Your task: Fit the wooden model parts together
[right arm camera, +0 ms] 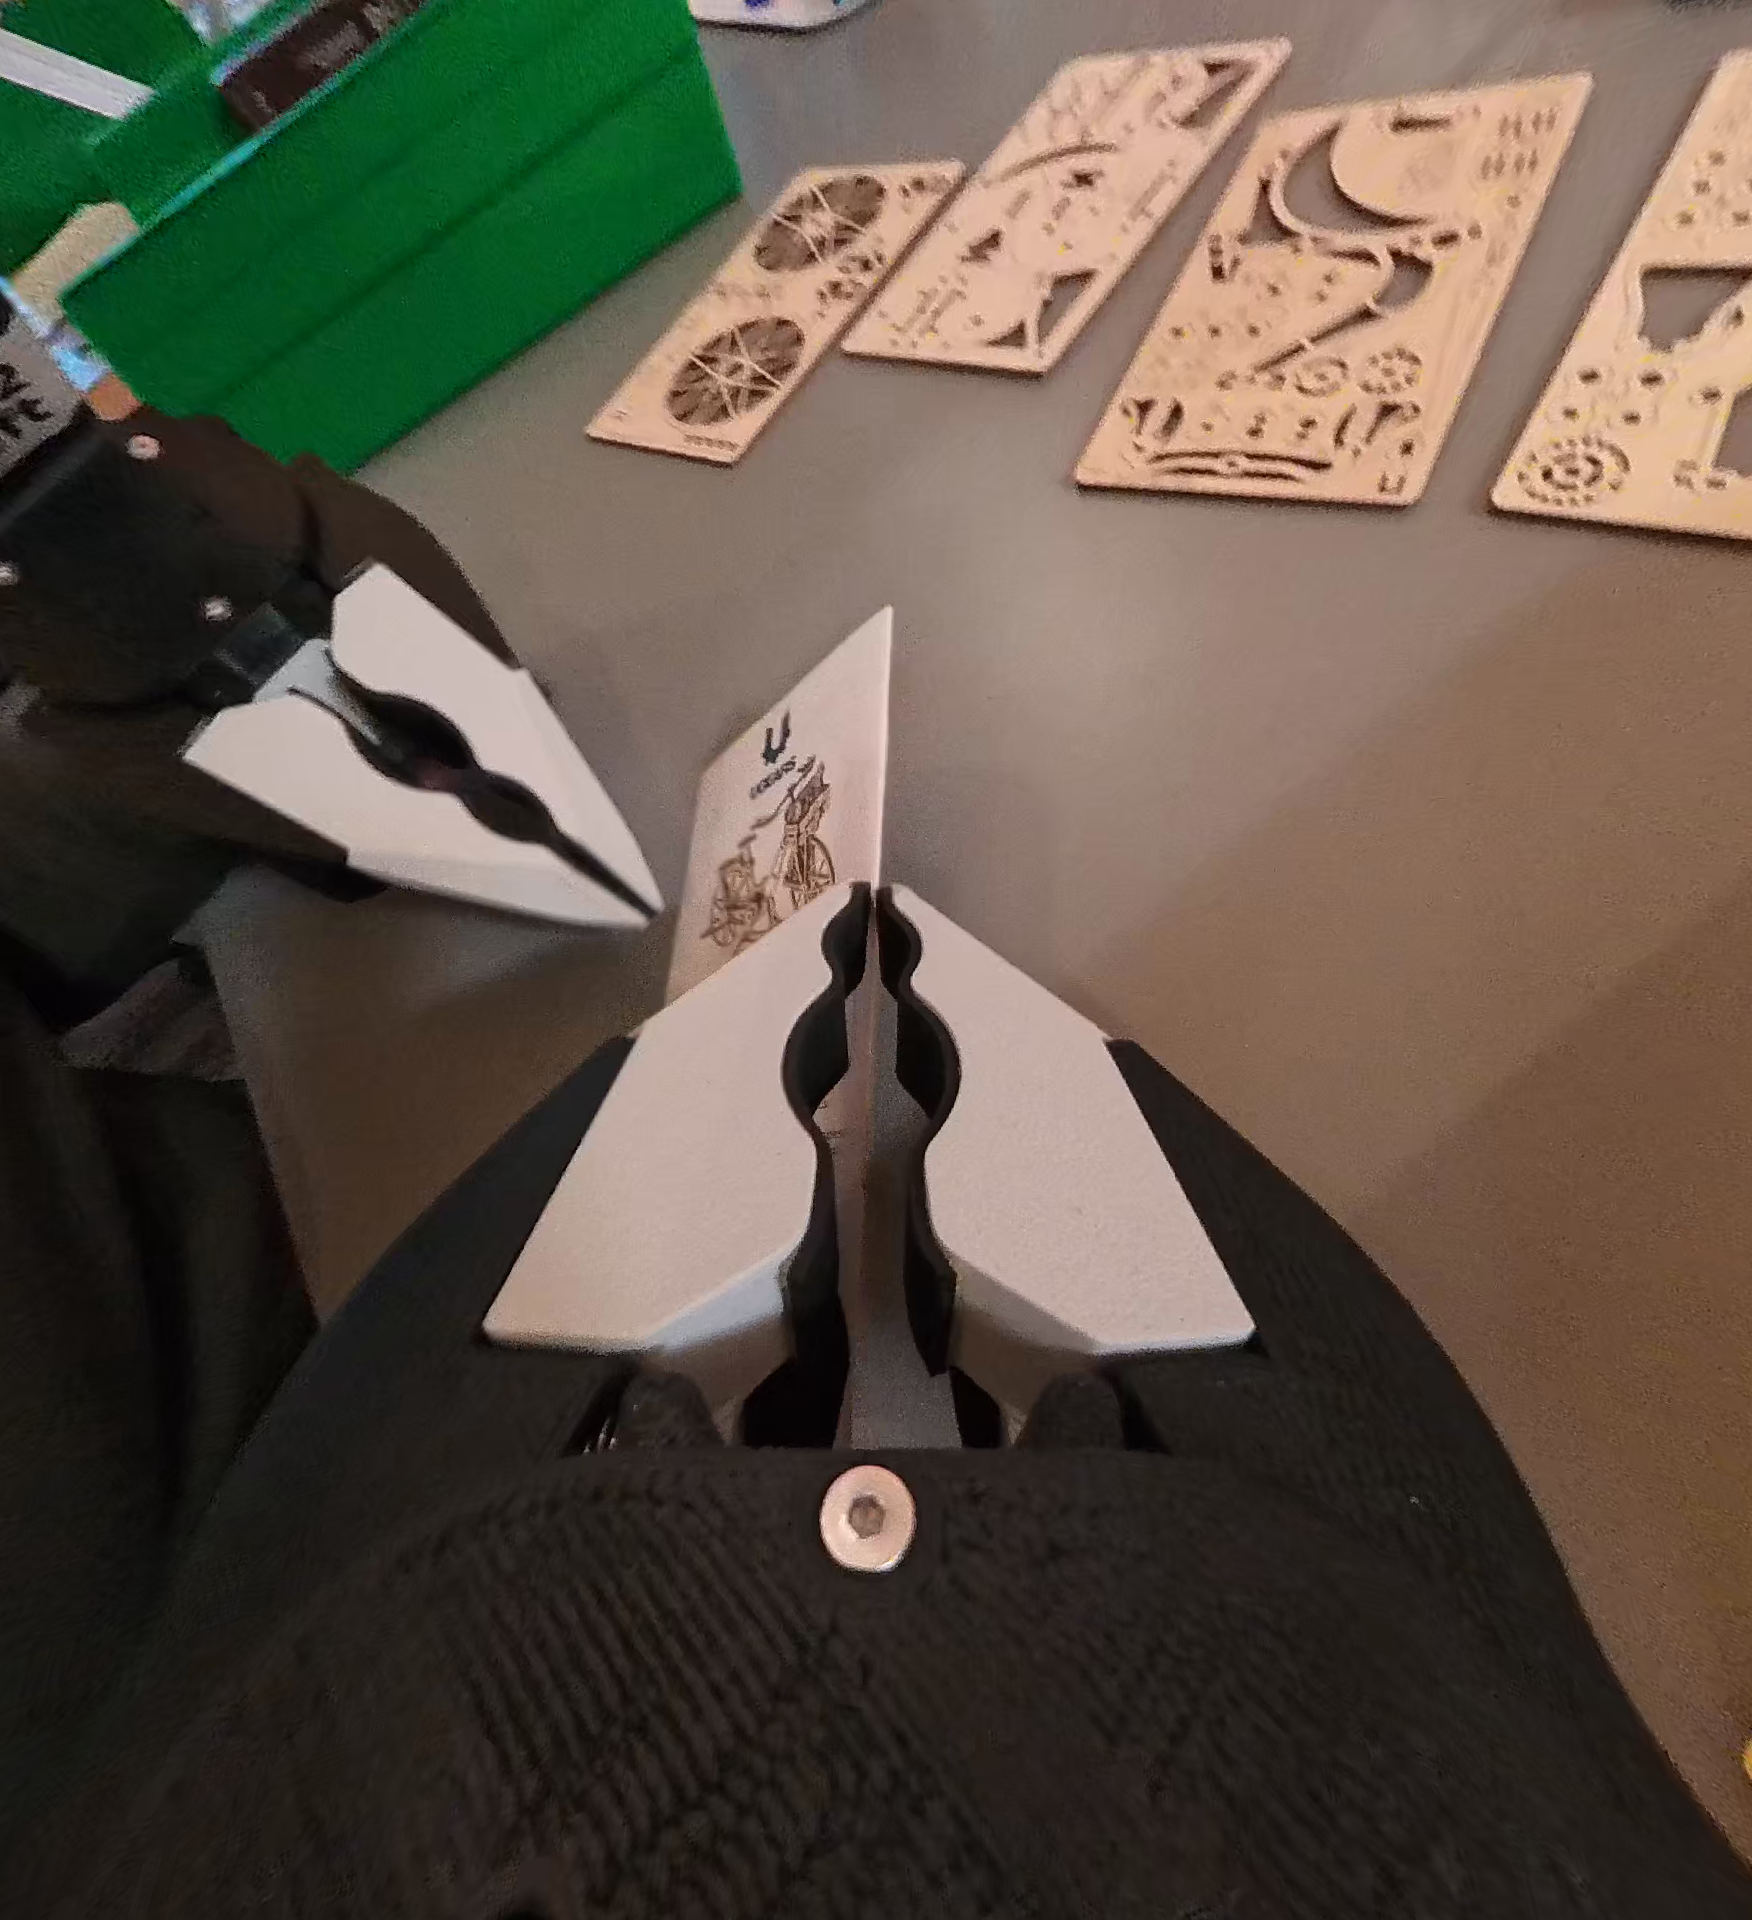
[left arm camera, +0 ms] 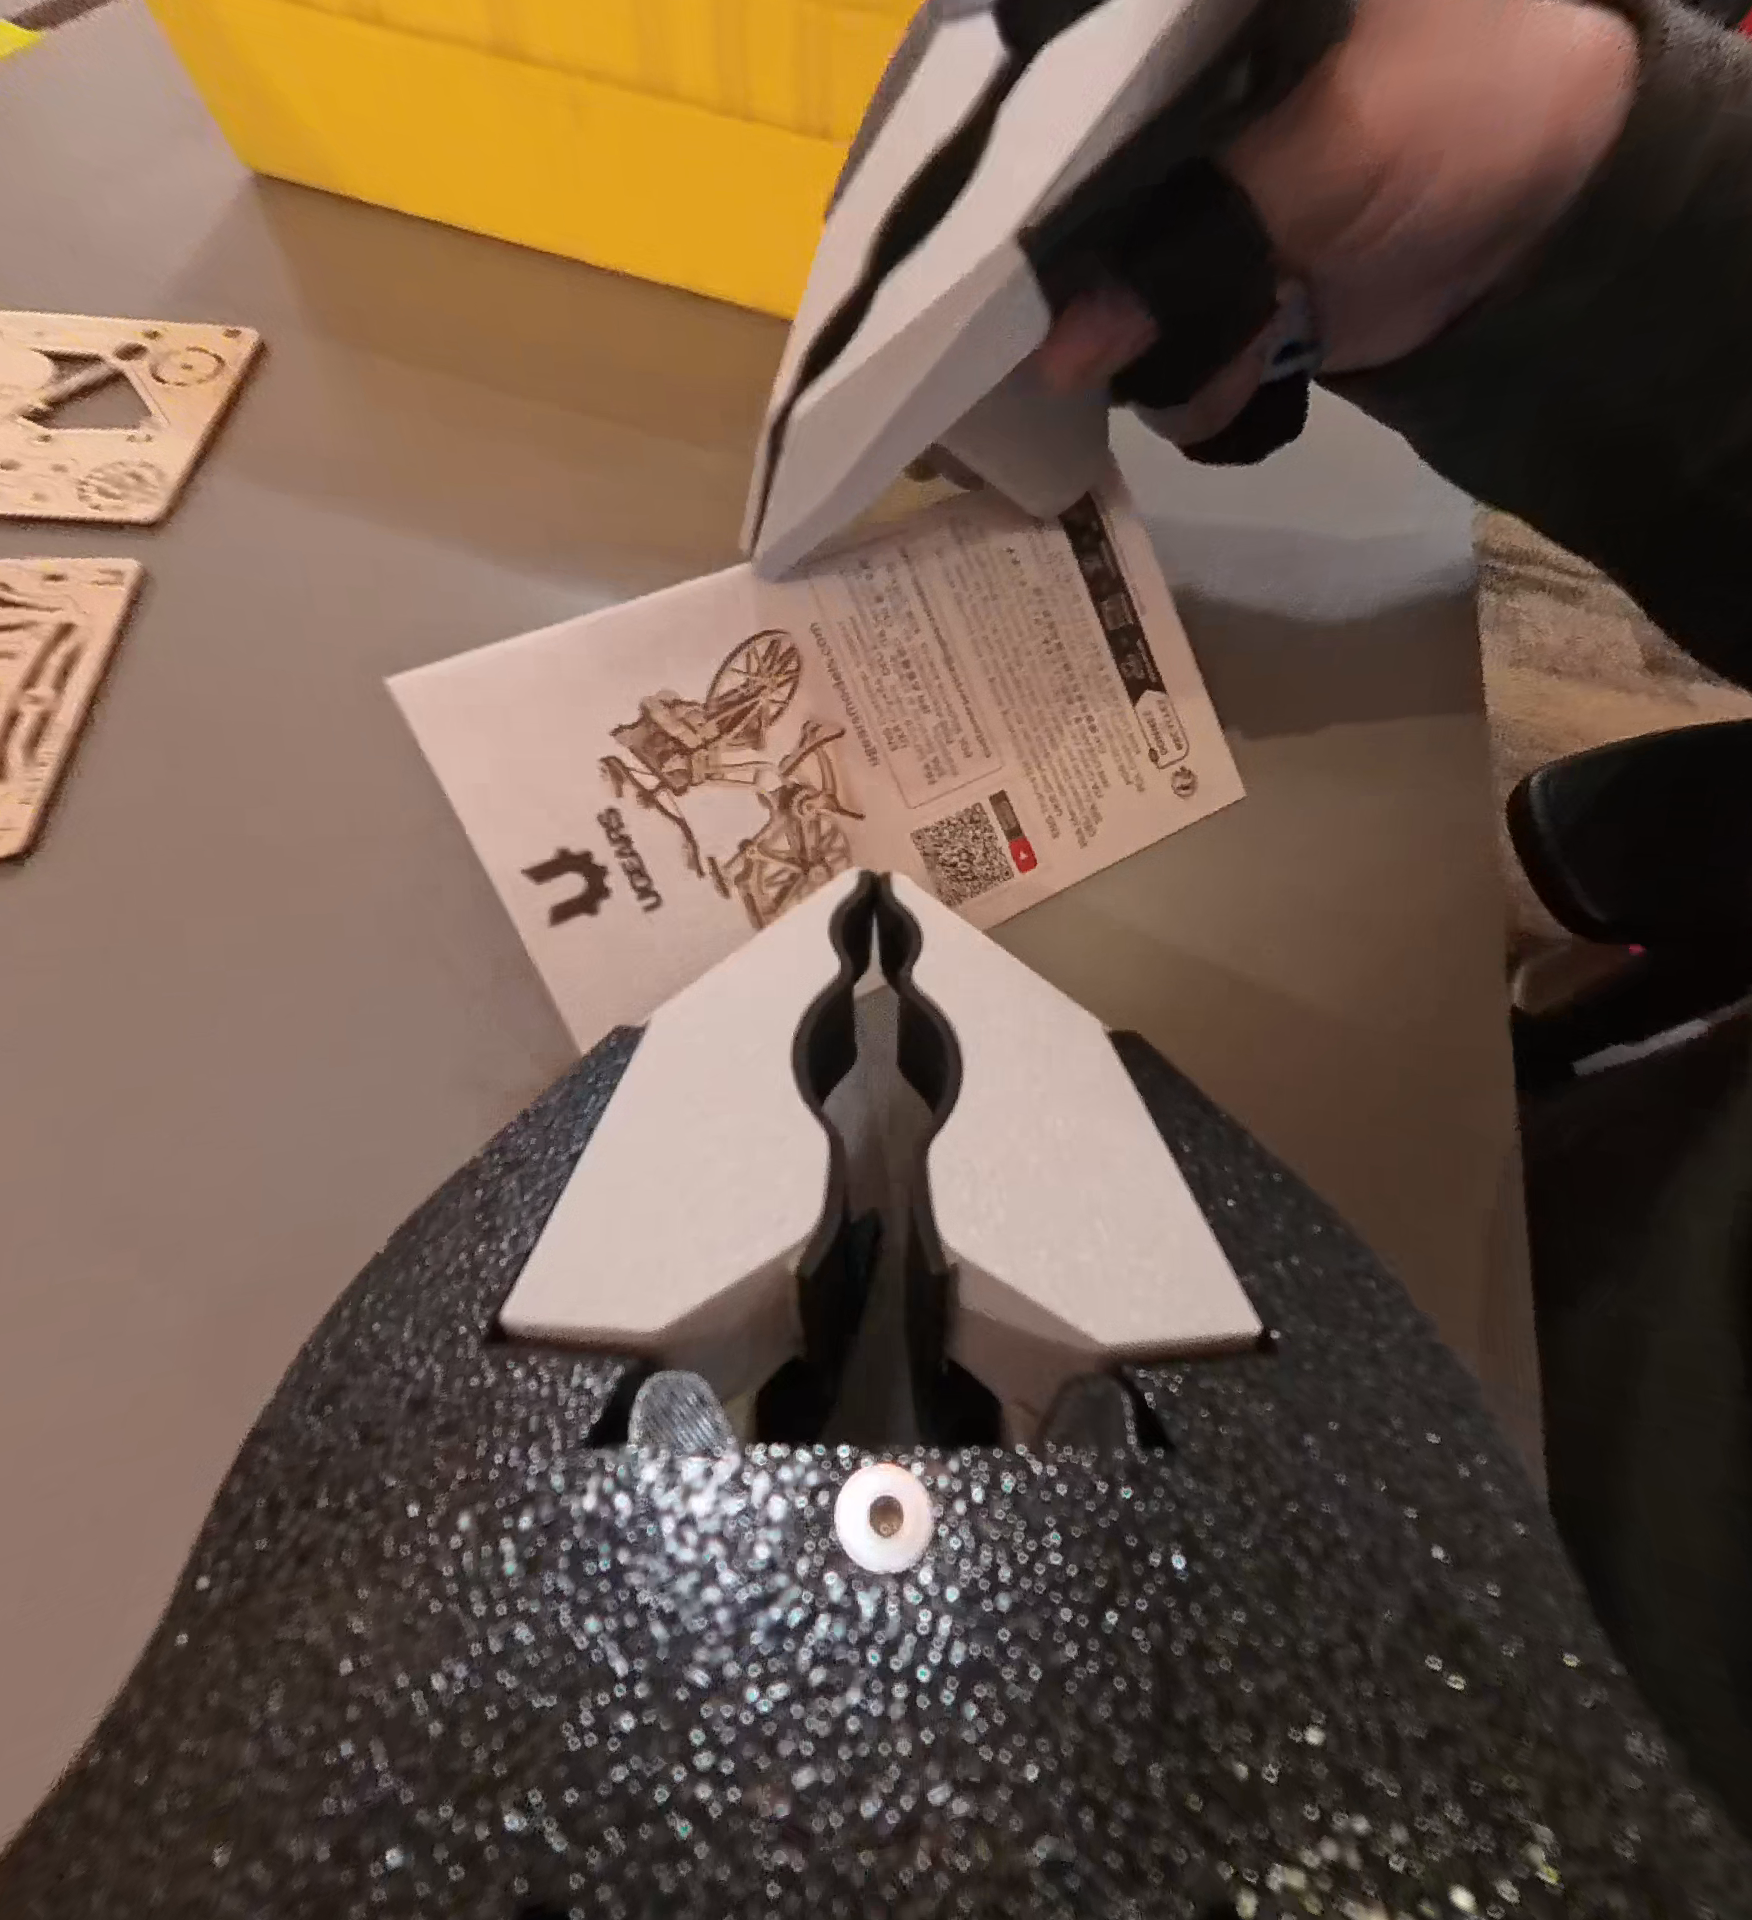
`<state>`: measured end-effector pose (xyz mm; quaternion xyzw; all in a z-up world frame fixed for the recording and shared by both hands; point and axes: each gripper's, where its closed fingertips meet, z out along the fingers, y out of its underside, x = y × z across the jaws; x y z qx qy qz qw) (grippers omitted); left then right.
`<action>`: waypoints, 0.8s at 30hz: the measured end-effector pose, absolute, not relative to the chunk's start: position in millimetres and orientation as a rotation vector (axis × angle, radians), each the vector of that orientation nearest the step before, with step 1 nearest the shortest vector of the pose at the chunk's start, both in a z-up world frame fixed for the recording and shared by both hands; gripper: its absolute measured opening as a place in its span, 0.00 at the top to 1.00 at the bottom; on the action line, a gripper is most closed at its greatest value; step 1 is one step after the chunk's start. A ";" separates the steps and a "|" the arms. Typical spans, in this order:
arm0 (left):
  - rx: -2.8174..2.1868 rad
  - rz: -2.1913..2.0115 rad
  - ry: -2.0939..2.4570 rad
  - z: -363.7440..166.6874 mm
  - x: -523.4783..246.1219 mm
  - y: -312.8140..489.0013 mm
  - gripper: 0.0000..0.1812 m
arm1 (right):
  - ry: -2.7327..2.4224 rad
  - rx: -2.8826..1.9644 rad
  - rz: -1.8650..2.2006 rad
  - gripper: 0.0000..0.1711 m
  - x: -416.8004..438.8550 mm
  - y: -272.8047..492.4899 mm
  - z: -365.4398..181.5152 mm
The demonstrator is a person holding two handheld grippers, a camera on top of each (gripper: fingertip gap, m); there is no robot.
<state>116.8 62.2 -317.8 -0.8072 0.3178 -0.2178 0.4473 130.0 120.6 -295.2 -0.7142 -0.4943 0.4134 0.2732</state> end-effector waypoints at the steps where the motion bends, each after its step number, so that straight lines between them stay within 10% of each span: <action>1: -1.971 -0.525 0.757 -311.4 112.6 63.8 1.00 | -1.343 -1.896 1.124 1.00 129.1 117.6 -291.4; 3: -1.876 -0.469 0.663 -290.6 98.1 70.7 0.88 | -1.378 -1.848 1.151 1.00 127.1 110.4 -285.6; 6: -1.856 -0.459 0.536 -274.7 78.5 81.7 0.40 | -1.434 -1.784 1.184 1.00 123.8 98.5 -279.3; 8: -1.931 -0.535 0.610 -286.5 83.4 80.4 0.34 | -1.470 -1.750 1.194 1.00 121.4 91.5 -276.4; 16: -1.960 -0.897 0.697 -297.5 94.9 64.5 0.90 | -1.538 -1.633 1.217 1.00 120.2 75.7 -264.9; 24: -1.502 -0.657 0.941 -233.8 86.6 42.2 1.00 | -1.546 -1.324 1.152 0.83 136.9 76.4 -222.3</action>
